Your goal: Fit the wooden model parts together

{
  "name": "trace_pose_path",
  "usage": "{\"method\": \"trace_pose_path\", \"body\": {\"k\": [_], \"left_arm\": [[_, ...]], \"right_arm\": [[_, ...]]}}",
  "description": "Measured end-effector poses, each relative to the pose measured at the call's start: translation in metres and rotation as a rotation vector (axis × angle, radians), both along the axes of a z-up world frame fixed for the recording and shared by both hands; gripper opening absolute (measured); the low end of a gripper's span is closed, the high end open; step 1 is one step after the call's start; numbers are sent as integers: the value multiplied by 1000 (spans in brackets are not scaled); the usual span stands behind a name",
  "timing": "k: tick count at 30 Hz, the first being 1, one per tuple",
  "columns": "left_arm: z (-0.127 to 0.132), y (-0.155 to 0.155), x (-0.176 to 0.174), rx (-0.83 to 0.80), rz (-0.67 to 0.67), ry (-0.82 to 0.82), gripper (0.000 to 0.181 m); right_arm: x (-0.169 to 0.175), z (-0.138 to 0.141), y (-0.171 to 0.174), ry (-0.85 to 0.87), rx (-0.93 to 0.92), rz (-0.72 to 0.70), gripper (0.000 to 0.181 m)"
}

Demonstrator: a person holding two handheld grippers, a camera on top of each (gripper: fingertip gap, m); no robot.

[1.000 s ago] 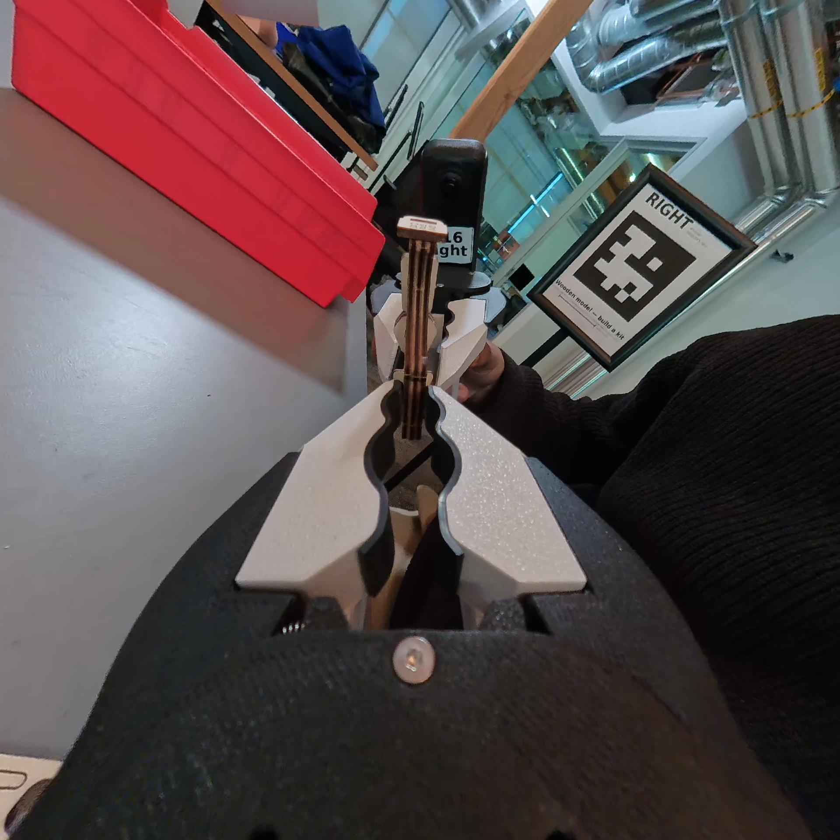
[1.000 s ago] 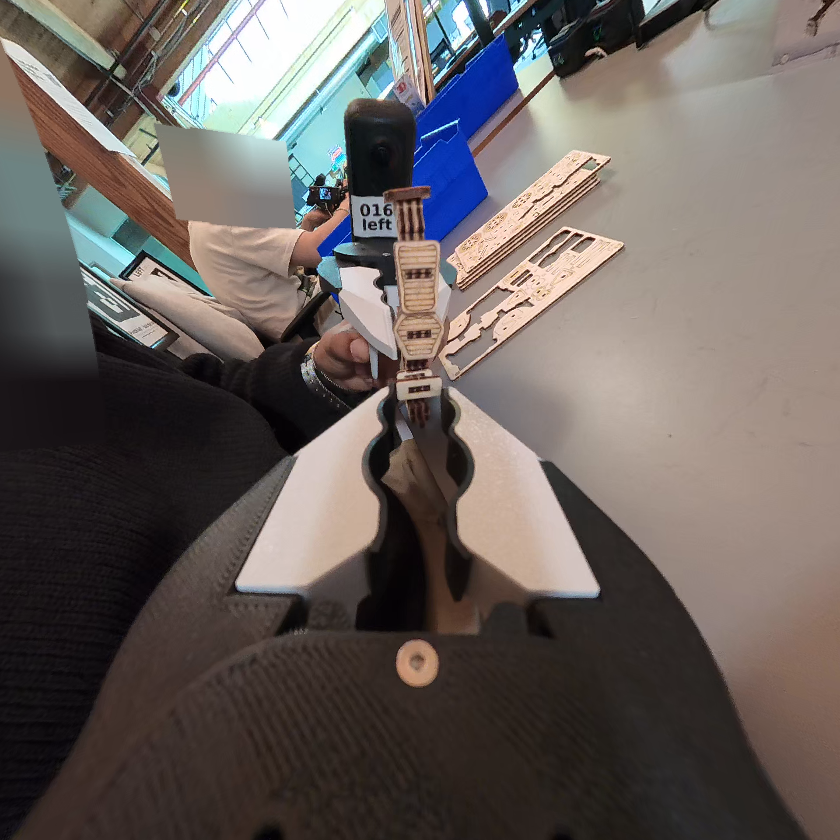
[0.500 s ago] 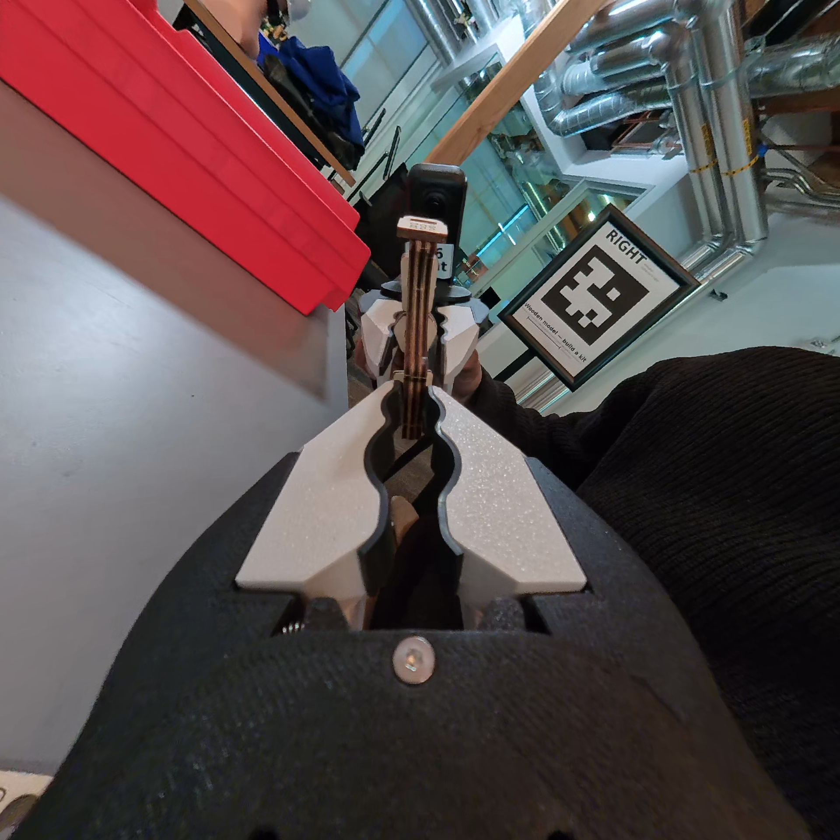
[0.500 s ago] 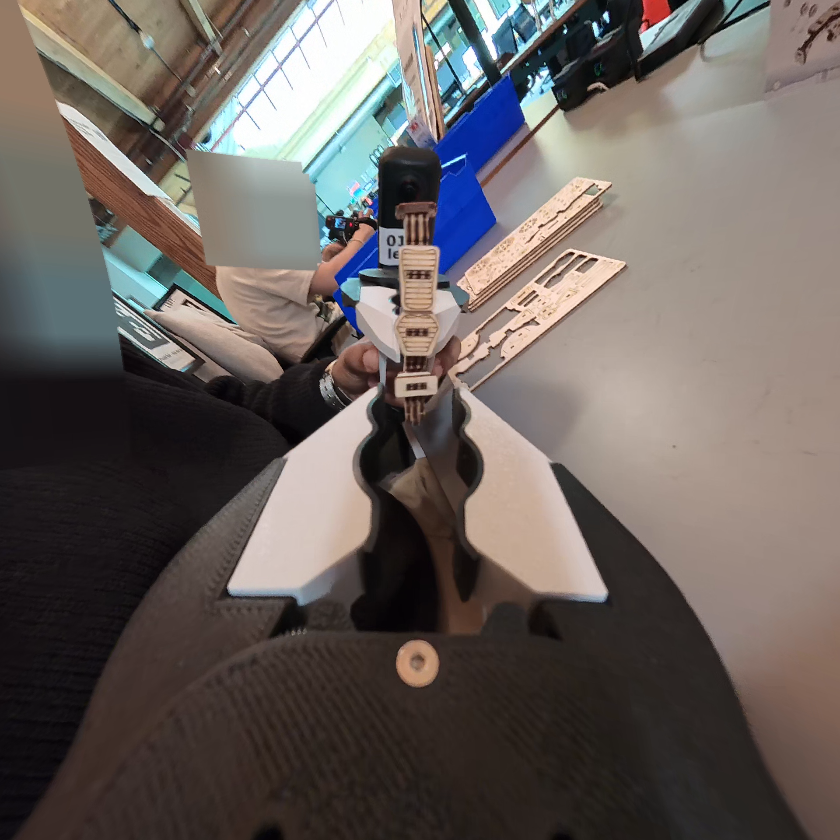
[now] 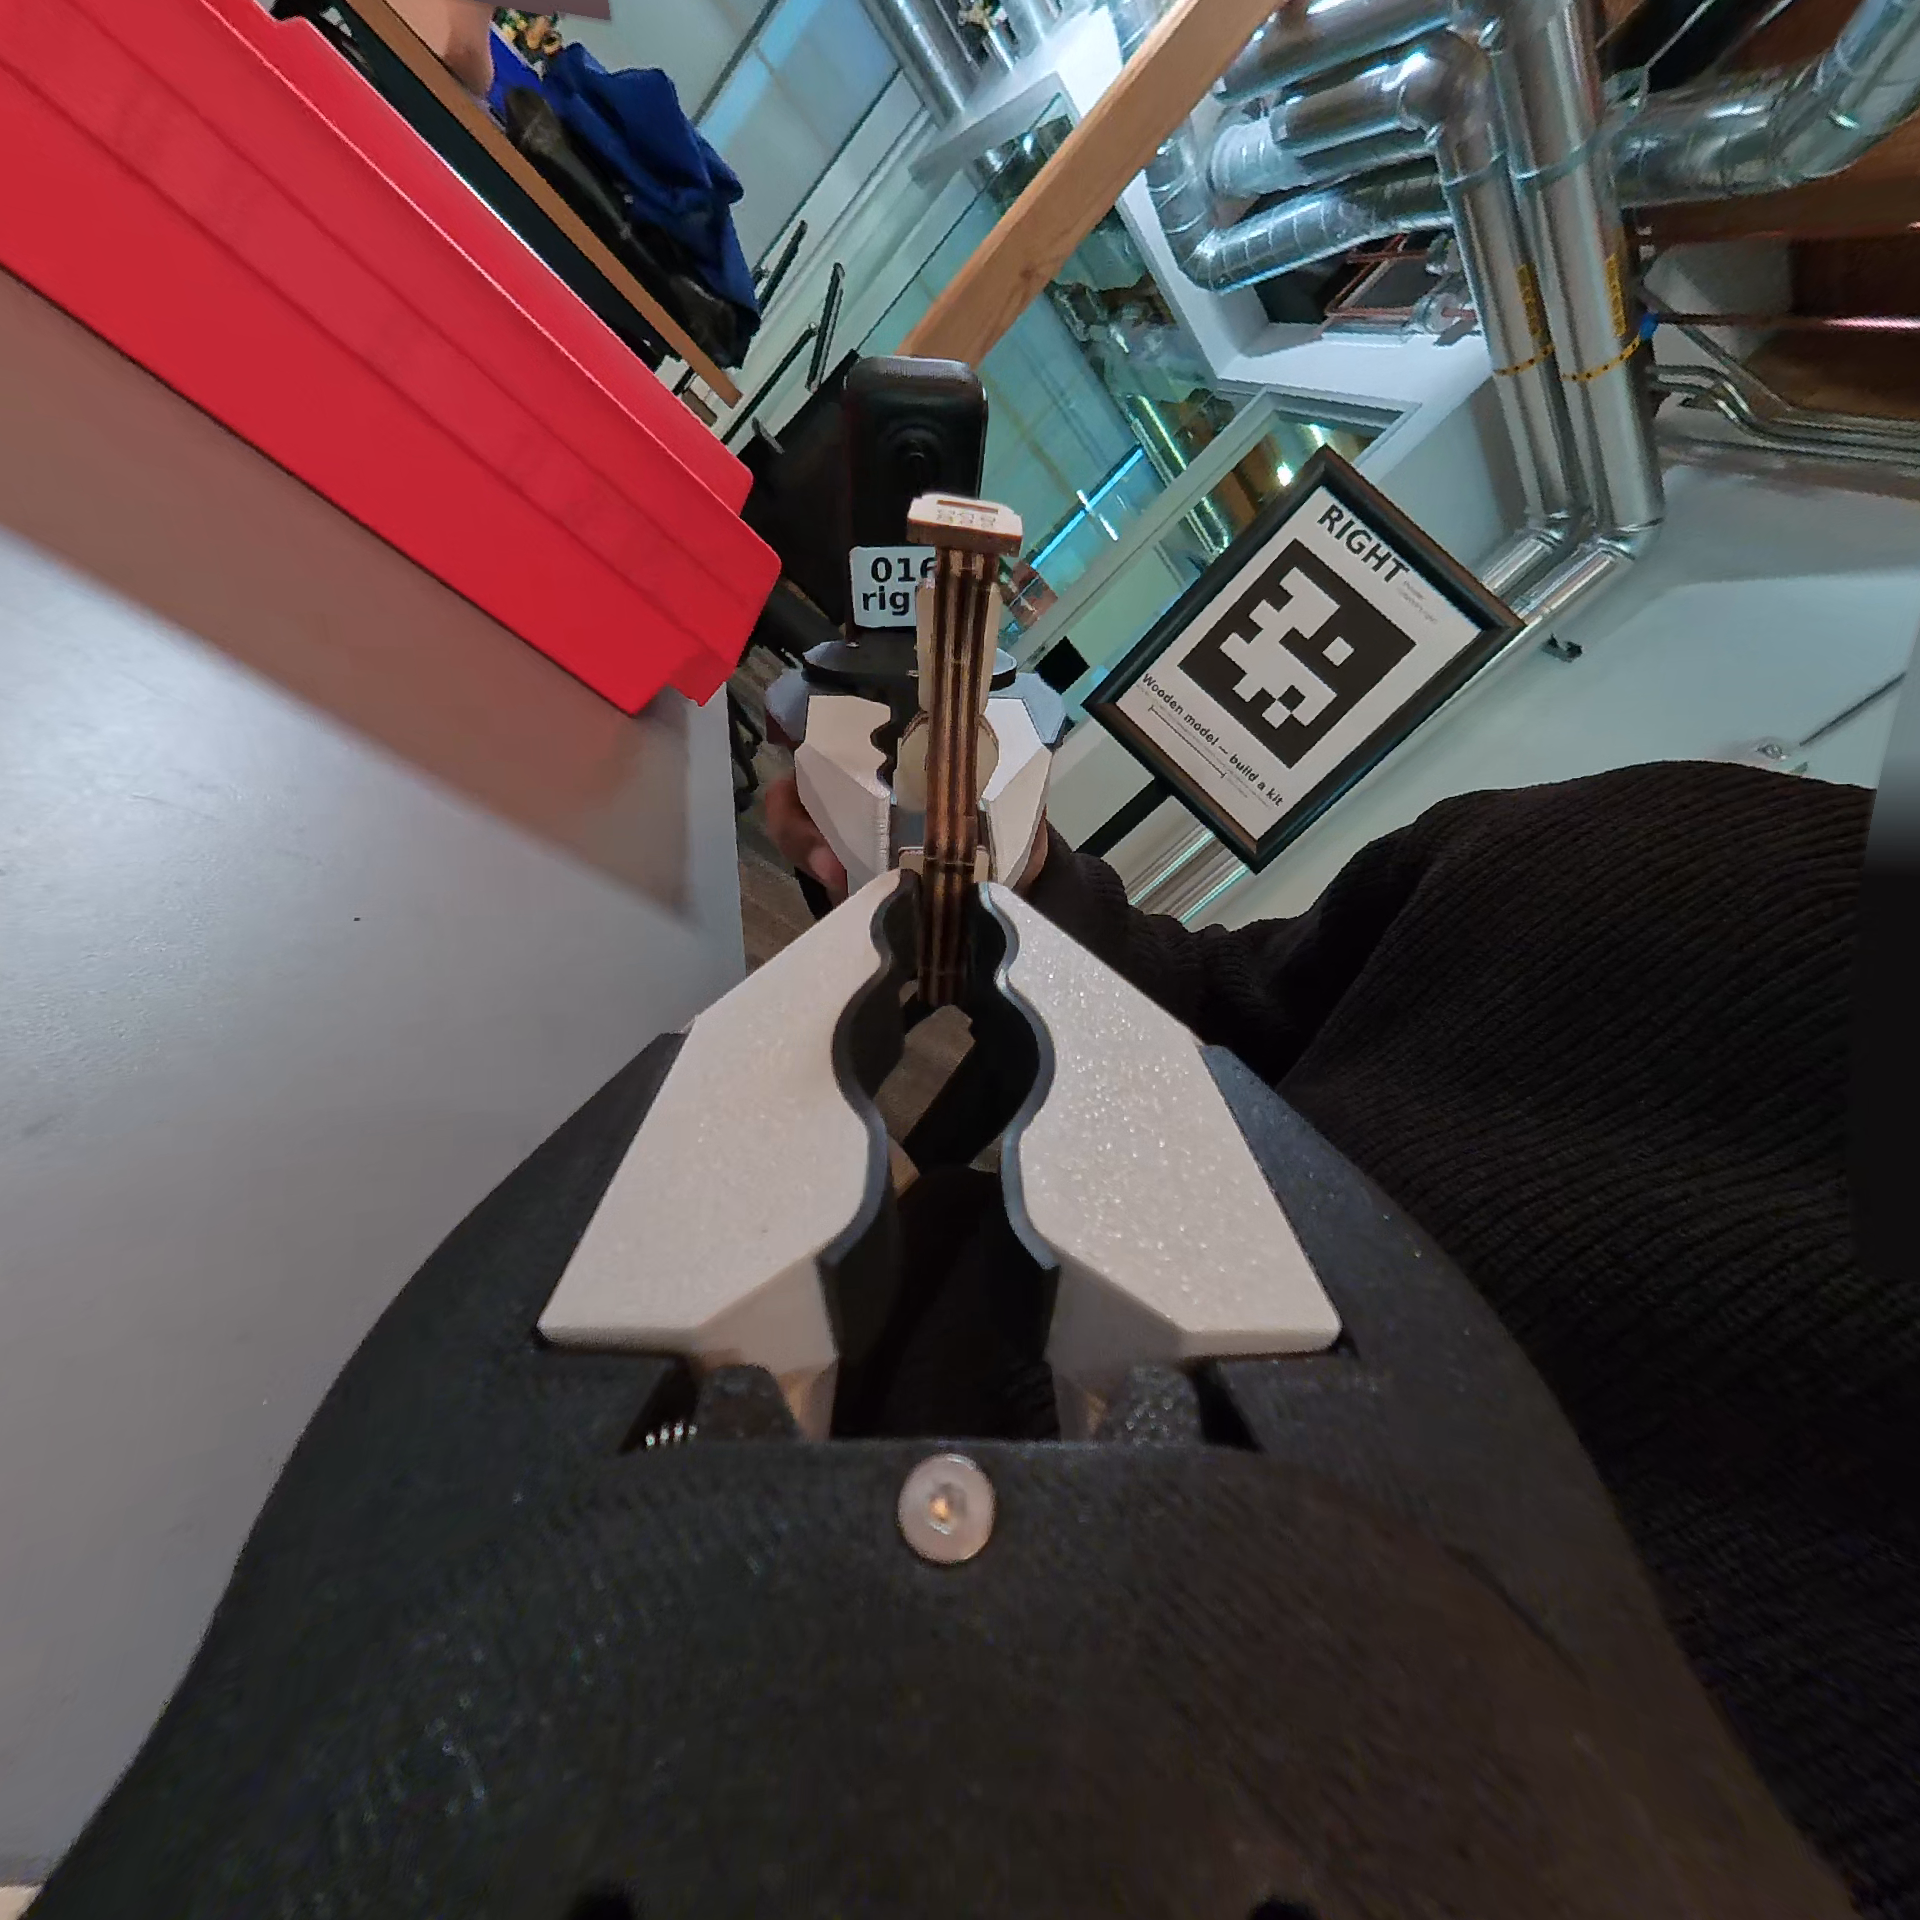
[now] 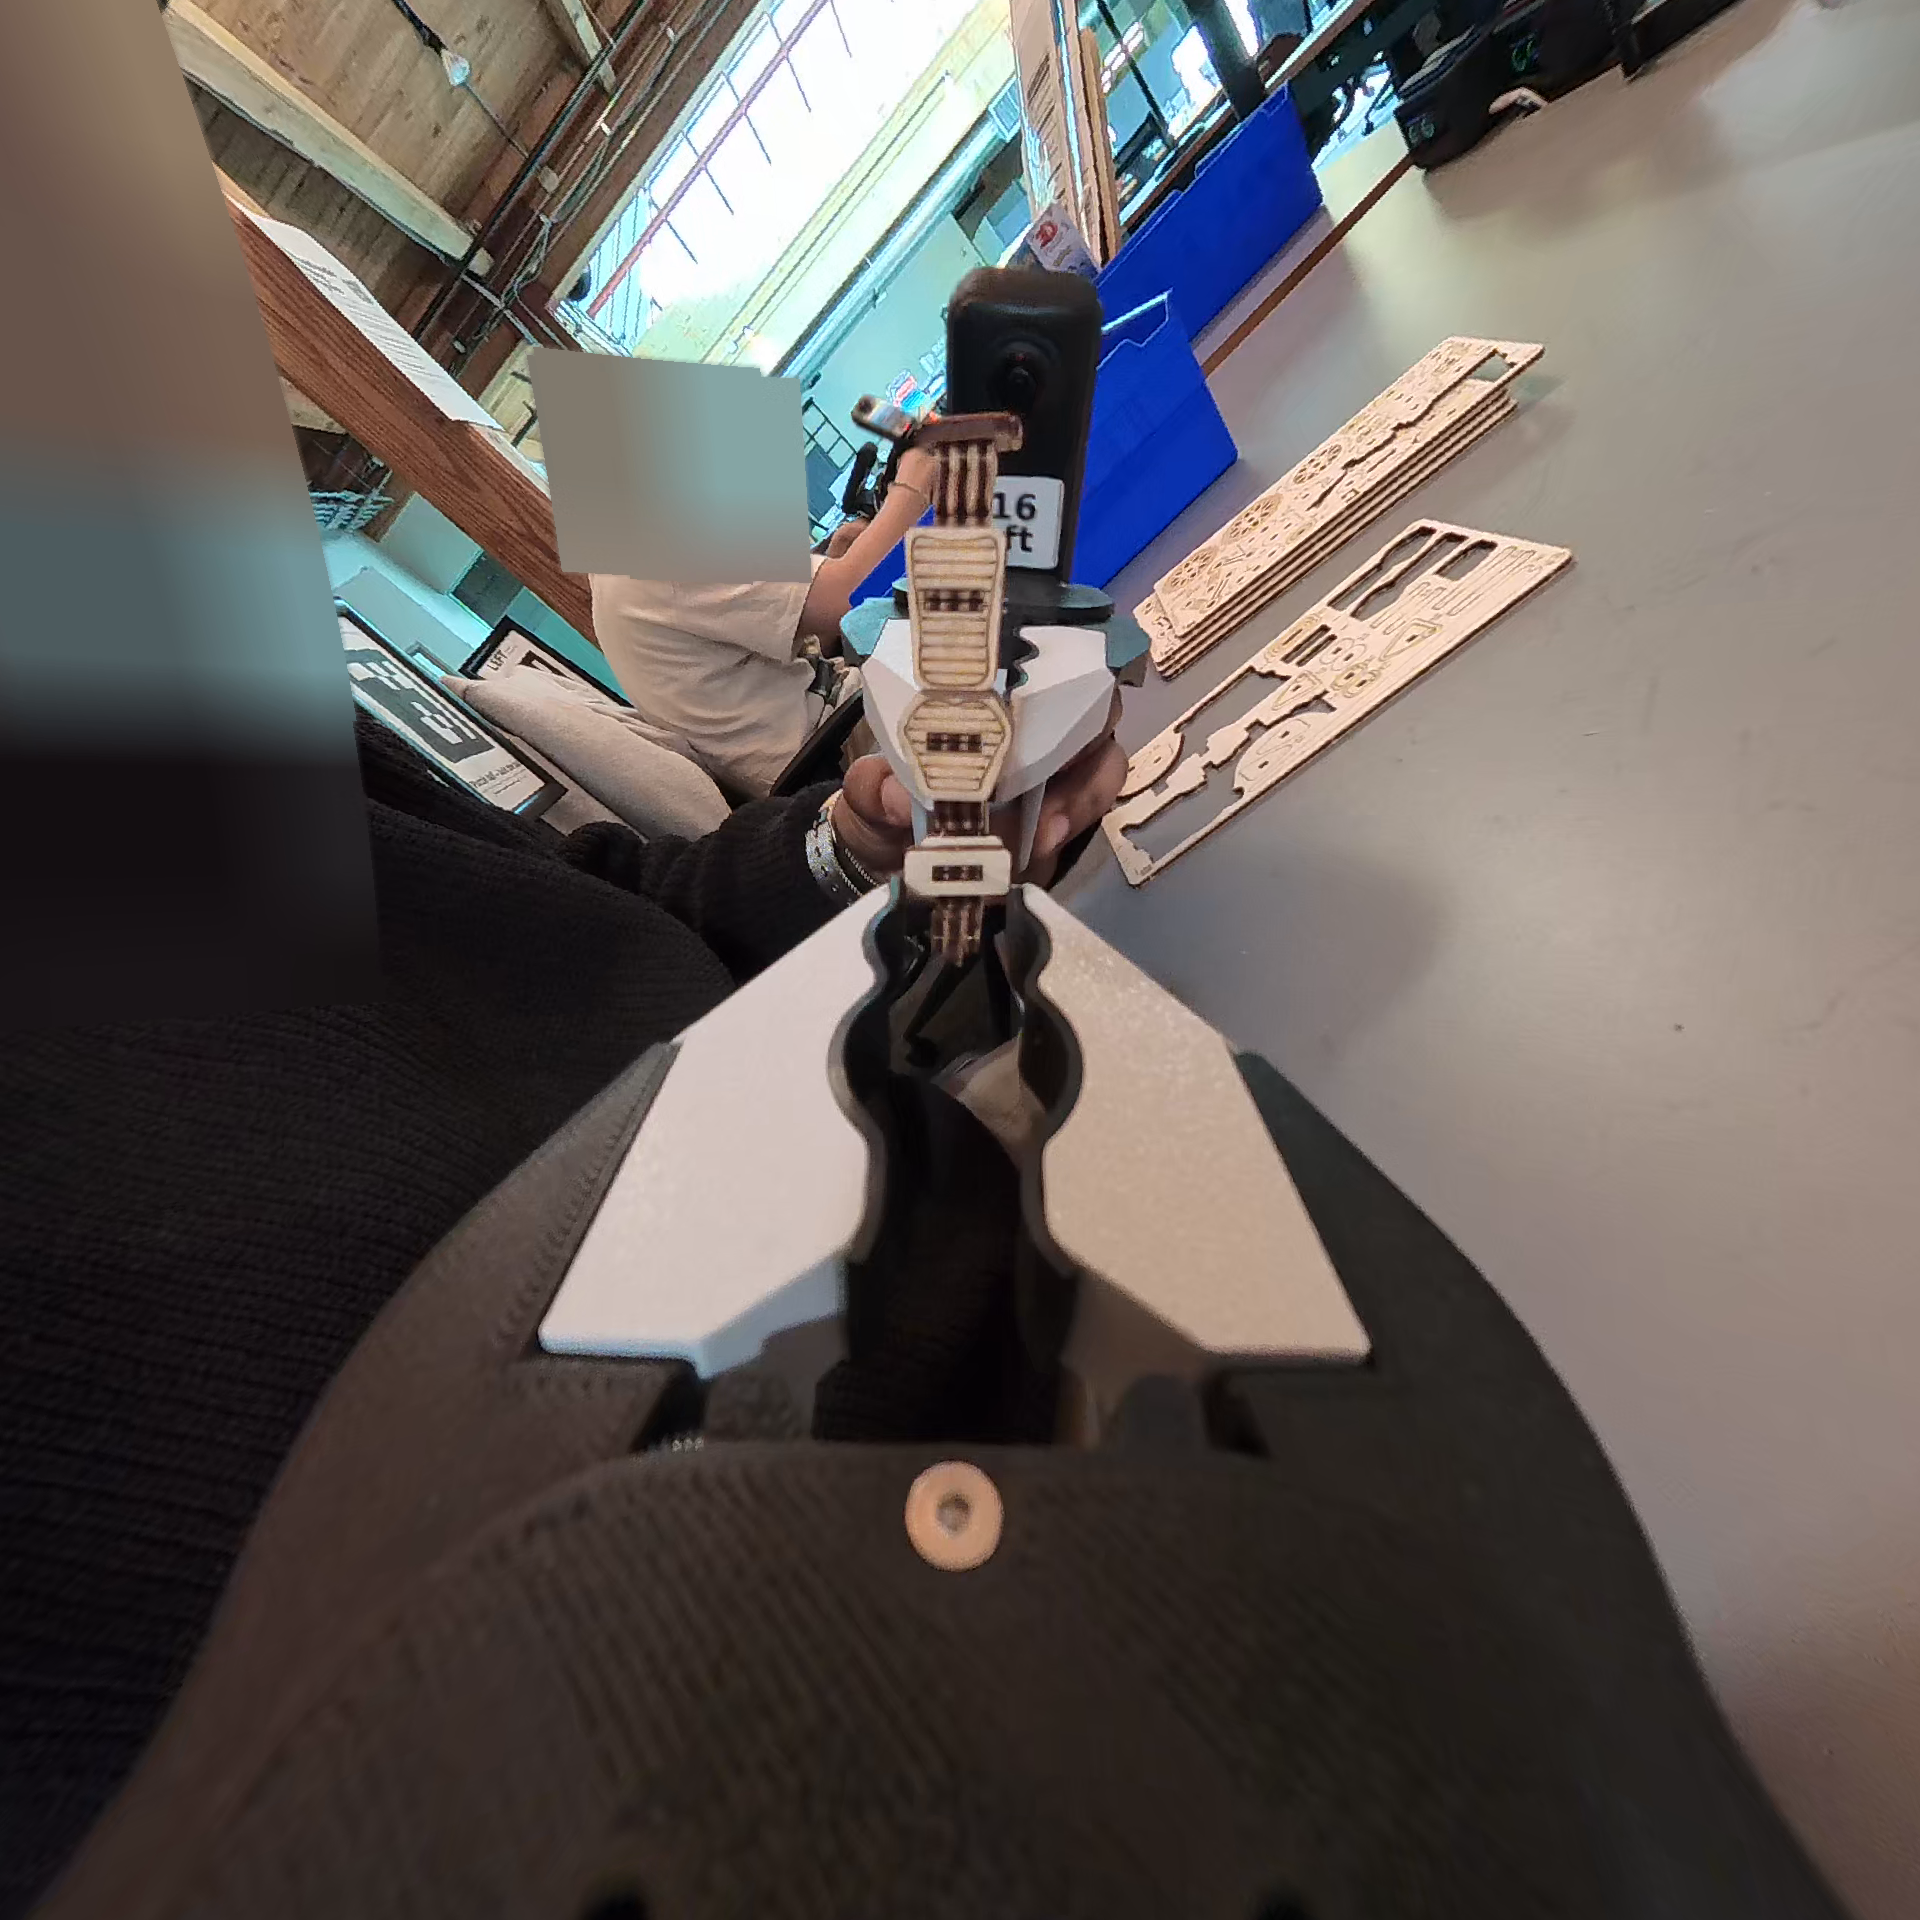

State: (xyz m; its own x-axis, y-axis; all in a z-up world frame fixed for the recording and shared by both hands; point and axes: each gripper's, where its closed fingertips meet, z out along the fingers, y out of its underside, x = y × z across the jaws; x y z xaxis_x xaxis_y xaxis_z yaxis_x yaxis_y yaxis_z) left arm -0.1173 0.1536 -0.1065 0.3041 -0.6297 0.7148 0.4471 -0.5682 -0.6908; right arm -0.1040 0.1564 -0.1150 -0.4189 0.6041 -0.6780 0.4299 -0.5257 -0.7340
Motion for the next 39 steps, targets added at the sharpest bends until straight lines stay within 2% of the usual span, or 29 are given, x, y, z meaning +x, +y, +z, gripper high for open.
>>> {"method": "trace_pose_path", "body": {"k": [9,15,22,39], "left_arm": [[-5,3,-4,-10,30,41,7],[0,3,-8,-14,25,-18,6],[-3,1,1,-15,-4,1,7],[-5,1,4,-7,3,30,7]], "right_arm": [[-5,-6,3,-21,3,-39,18],[-4,0,11,5,-23,-64,18],[-4,-1,0,-3,-34,-17,19],[-7,-5,-5,-20,19,-24,19]]}}
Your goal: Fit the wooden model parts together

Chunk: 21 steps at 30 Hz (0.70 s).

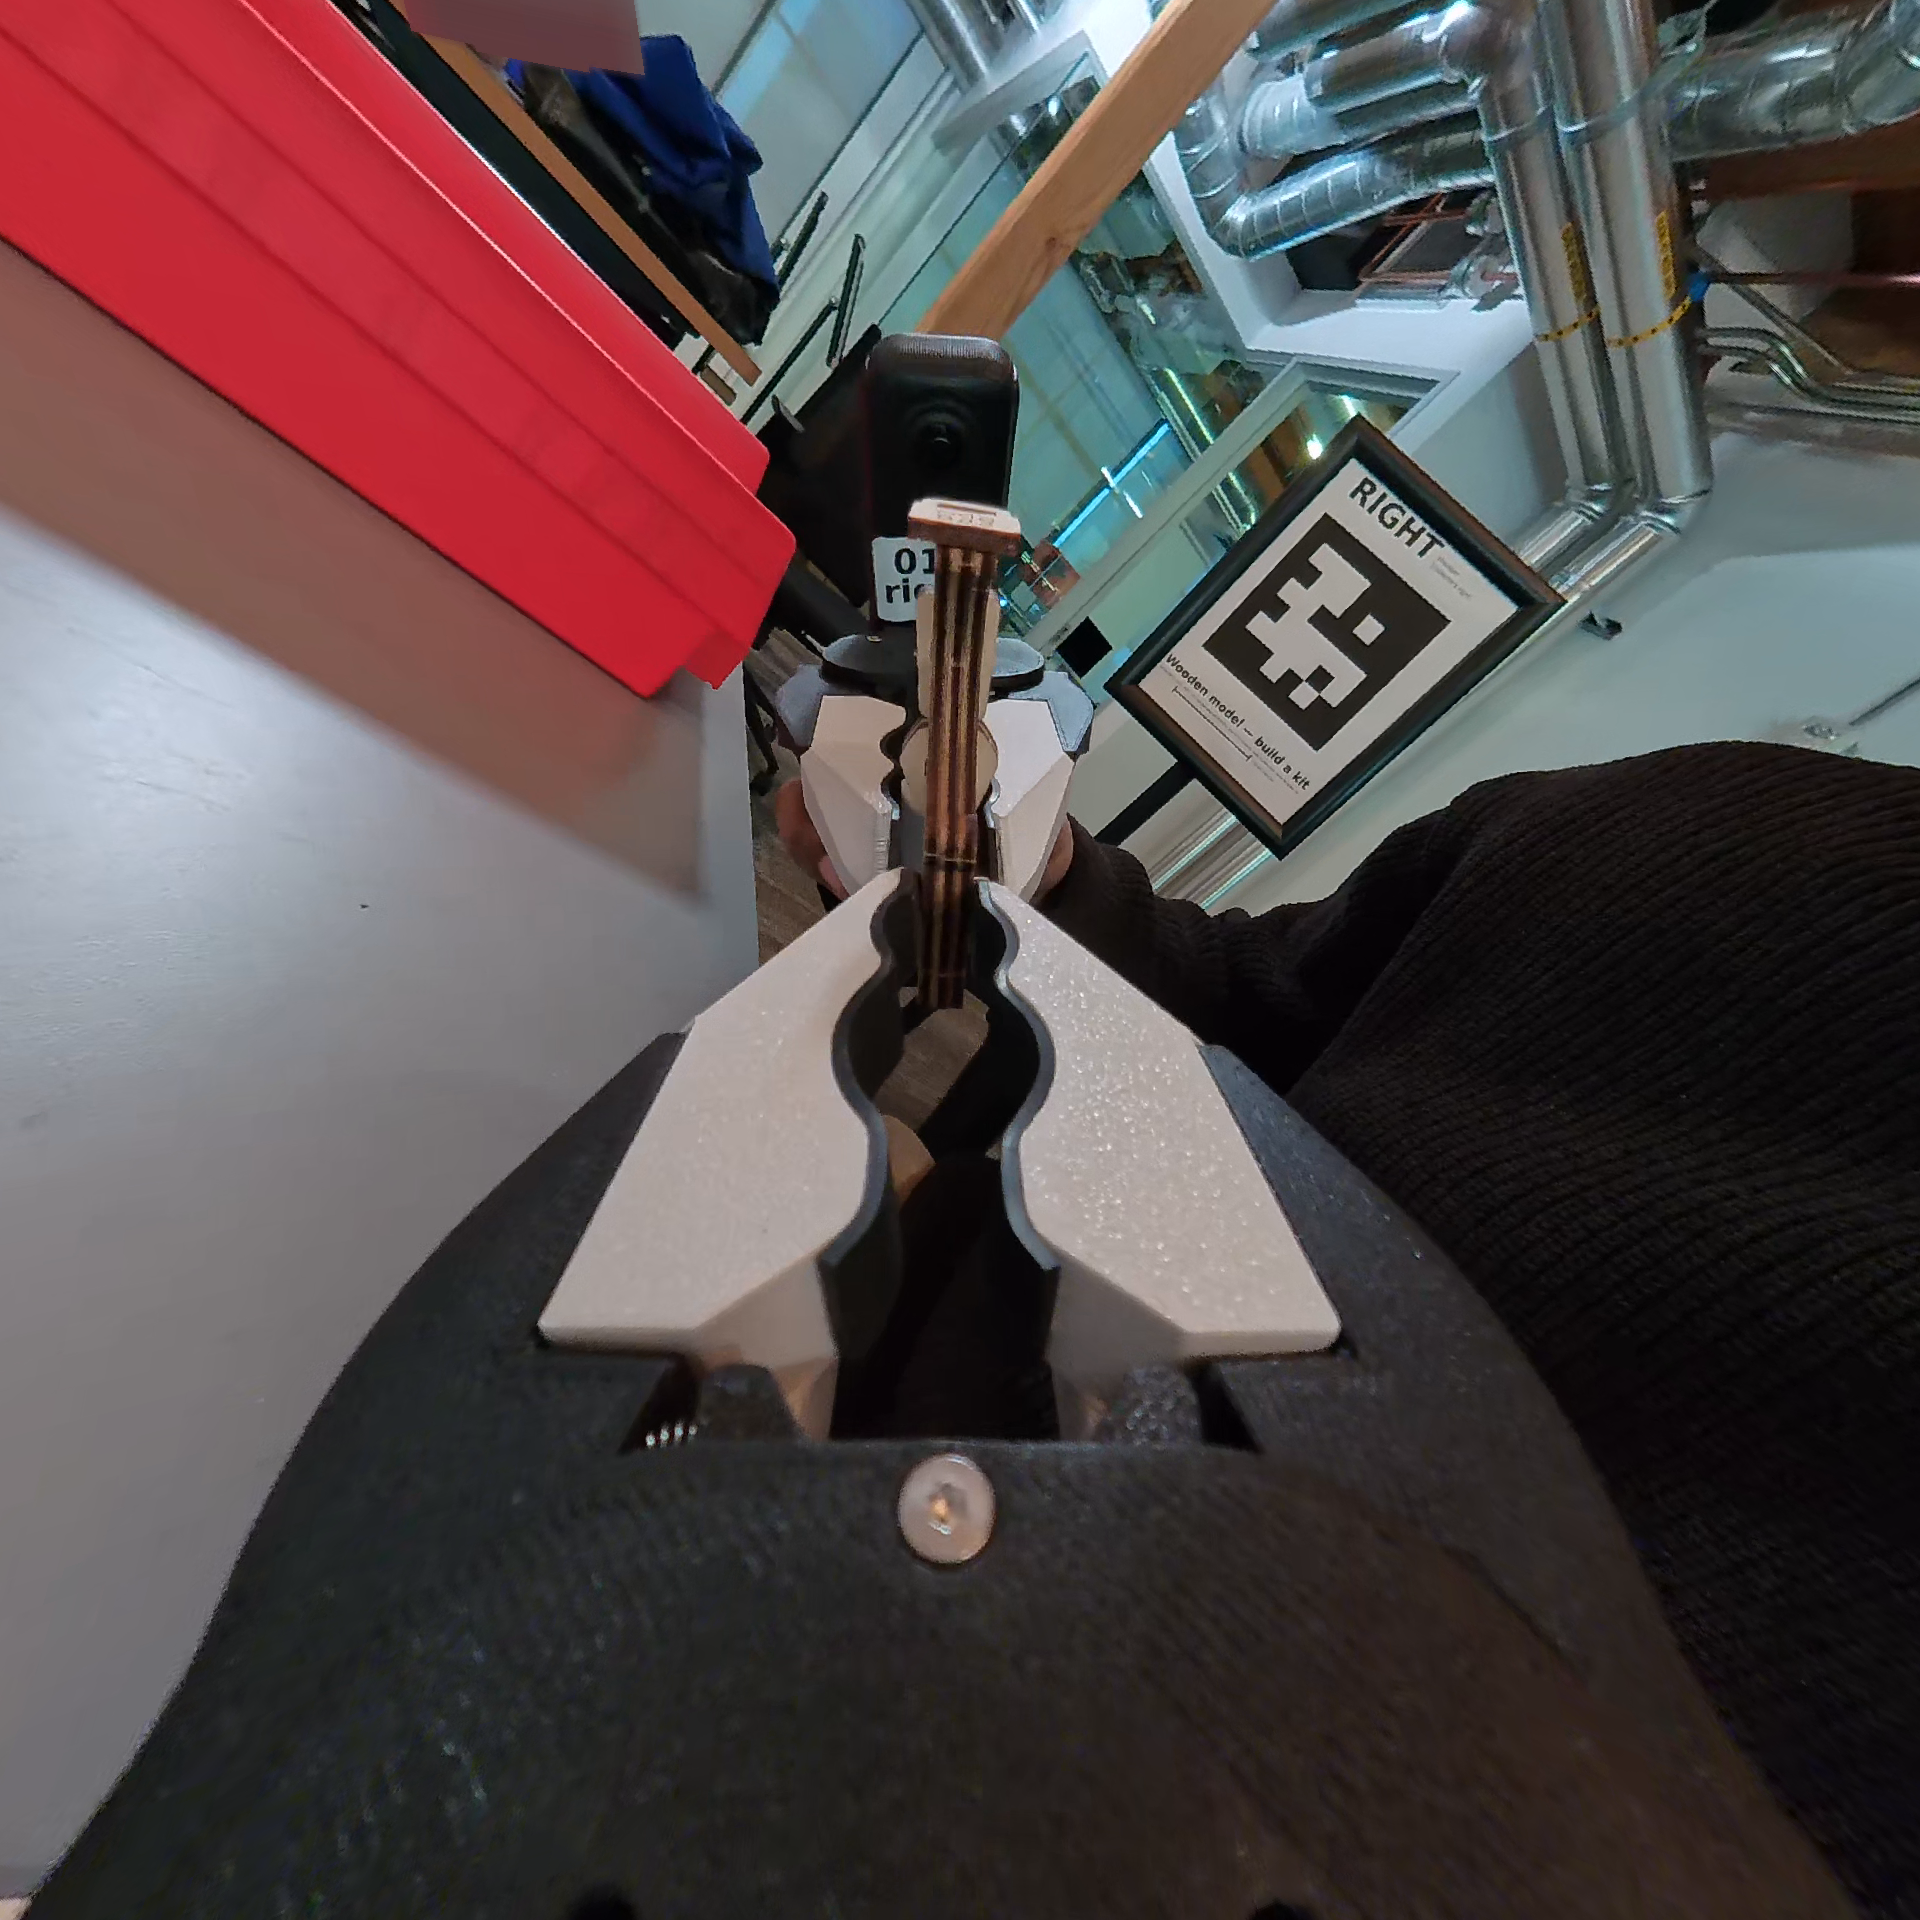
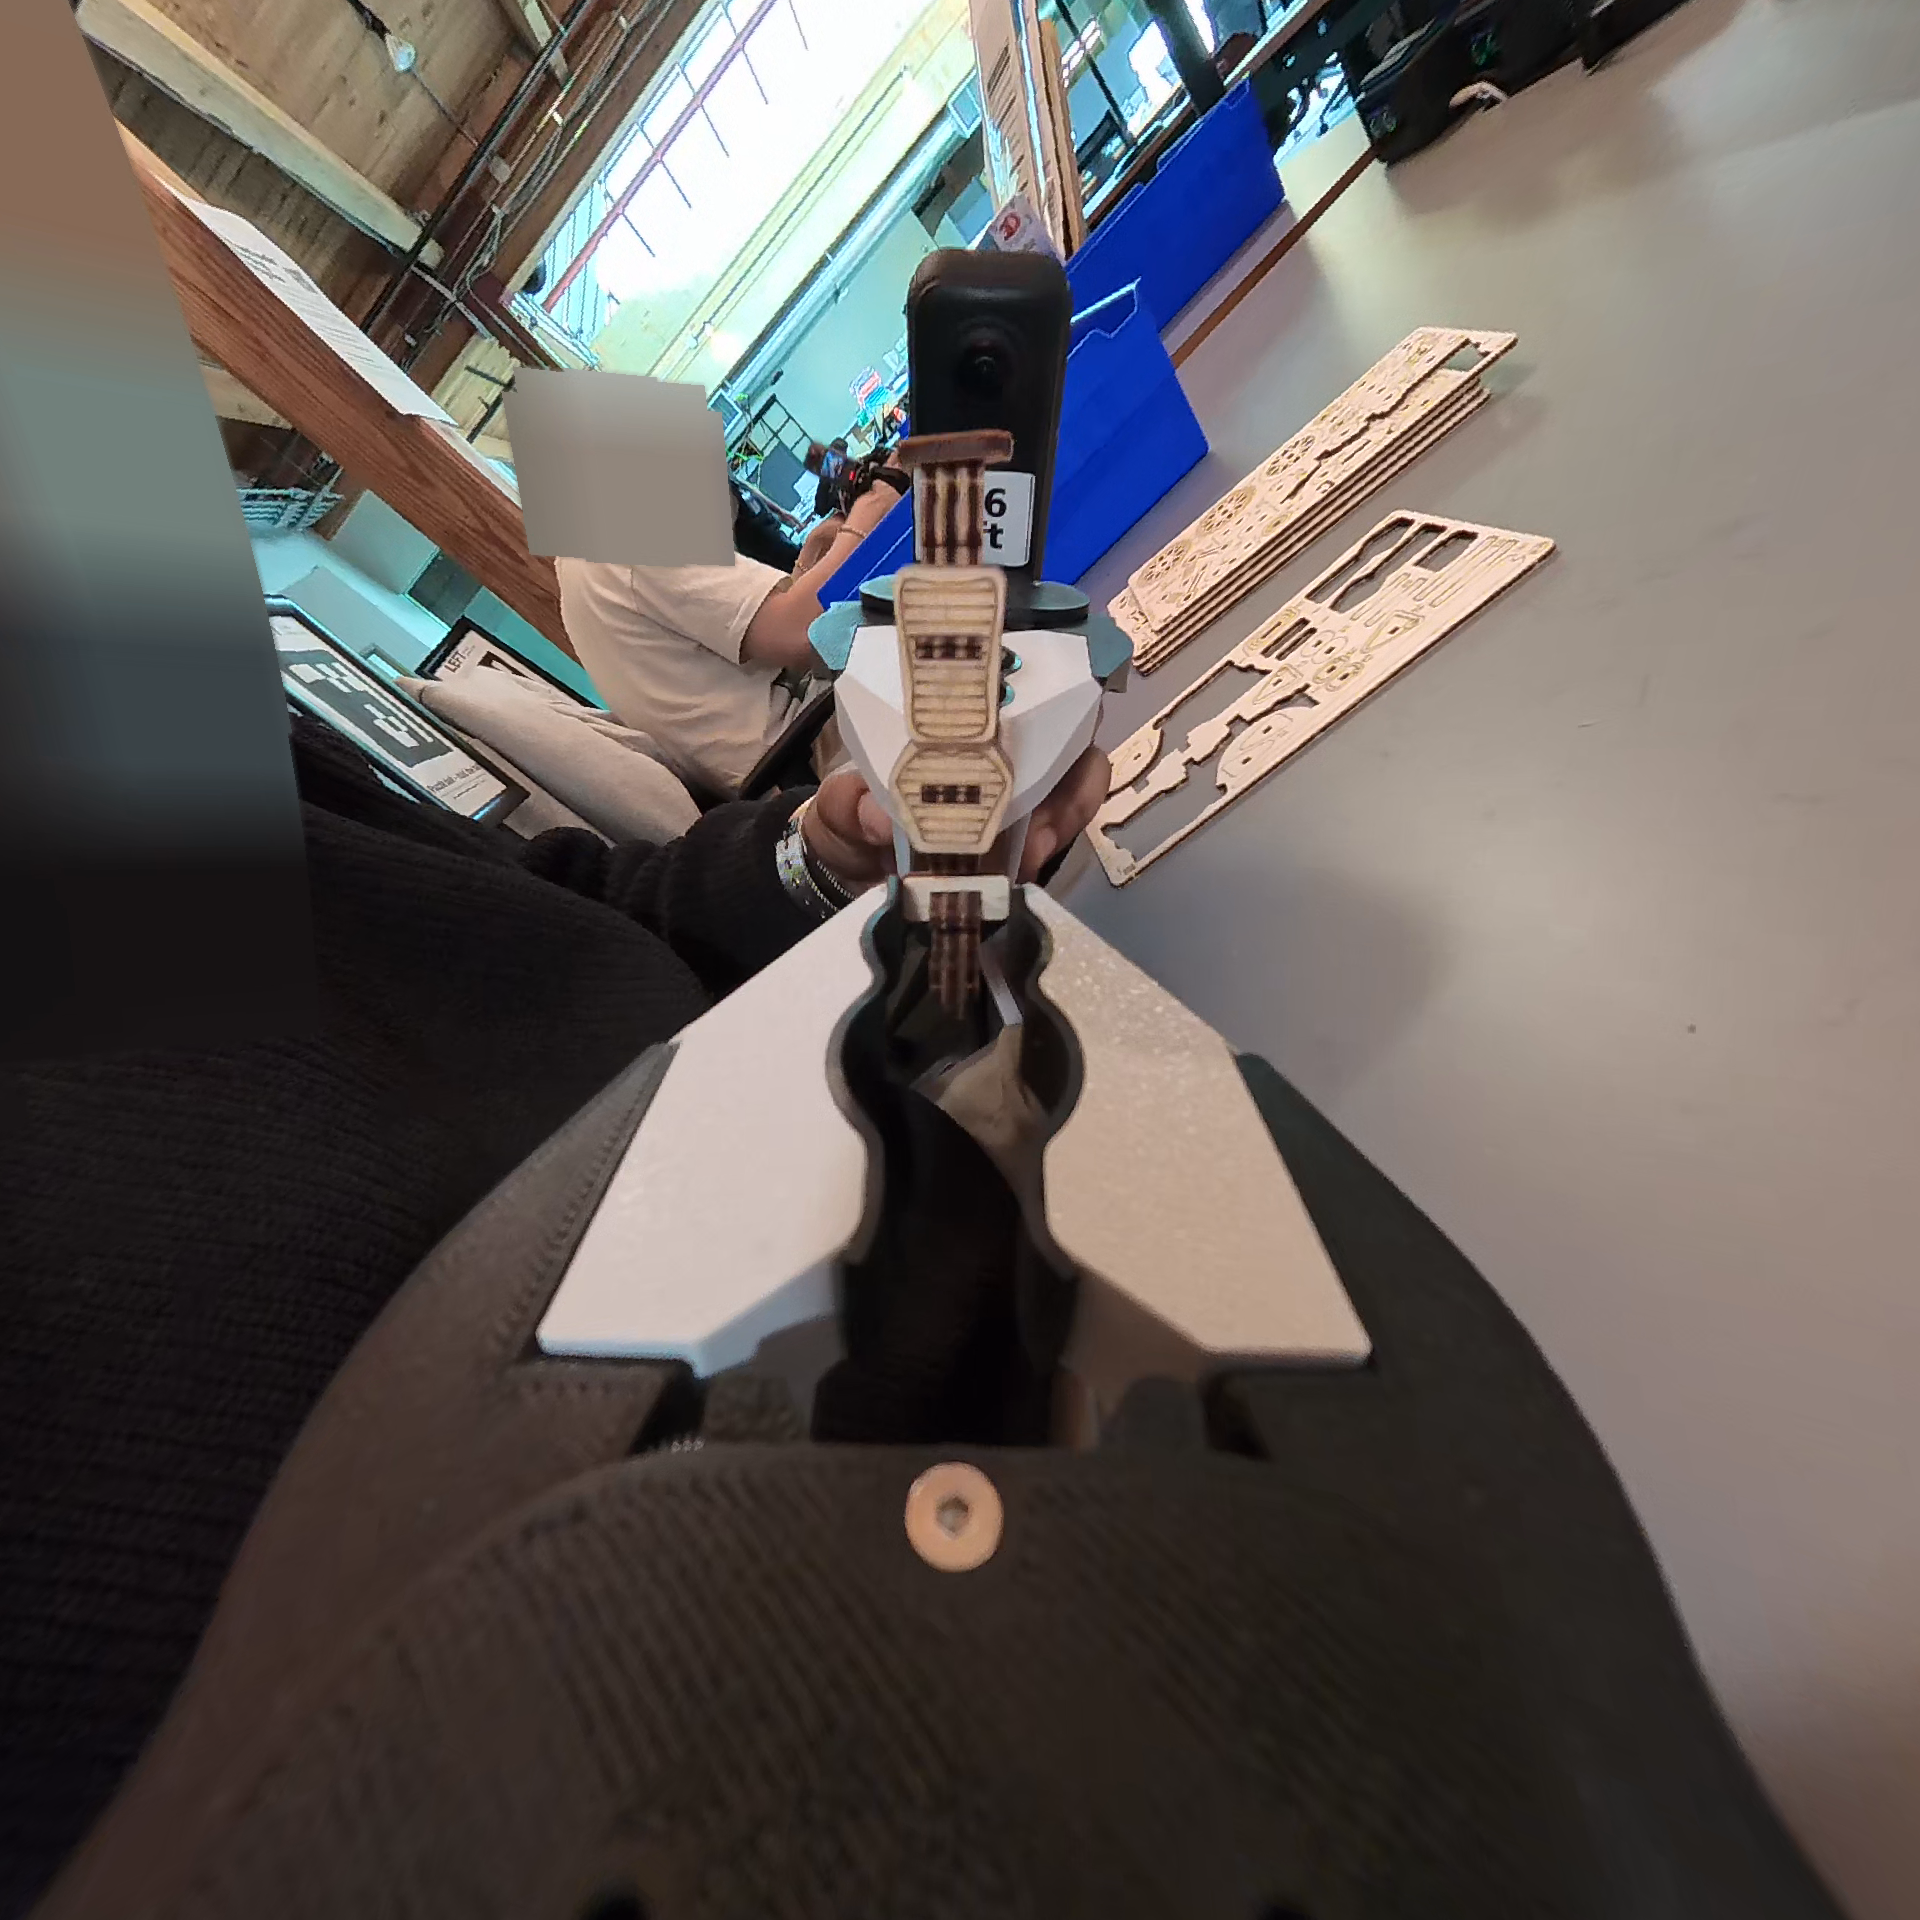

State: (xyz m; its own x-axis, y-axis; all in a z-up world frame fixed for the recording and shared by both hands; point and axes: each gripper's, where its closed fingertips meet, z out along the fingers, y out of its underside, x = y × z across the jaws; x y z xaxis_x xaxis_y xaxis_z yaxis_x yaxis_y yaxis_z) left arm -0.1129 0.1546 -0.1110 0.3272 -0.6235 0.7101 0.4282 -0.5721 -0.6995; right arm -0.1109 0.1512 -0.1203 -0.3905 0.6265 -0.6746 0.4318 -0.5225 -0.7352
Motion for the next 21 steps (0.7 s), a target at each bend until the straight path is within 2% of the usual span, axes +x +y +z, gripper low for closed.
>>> {"method": "trace_pose_path", "body": {"k": [4,7,21], "left_arm": [[1,1,0,2,8,-7,7],[3,1,-4,3,17,-34,6],[5,1,-3,20,26,-26,6]], "right_arm": [[0,1,1,3,-12,-6,20],[1,2,3,7,-32,-4,31],[-1,4,0,15,-46,-3,18]]}}
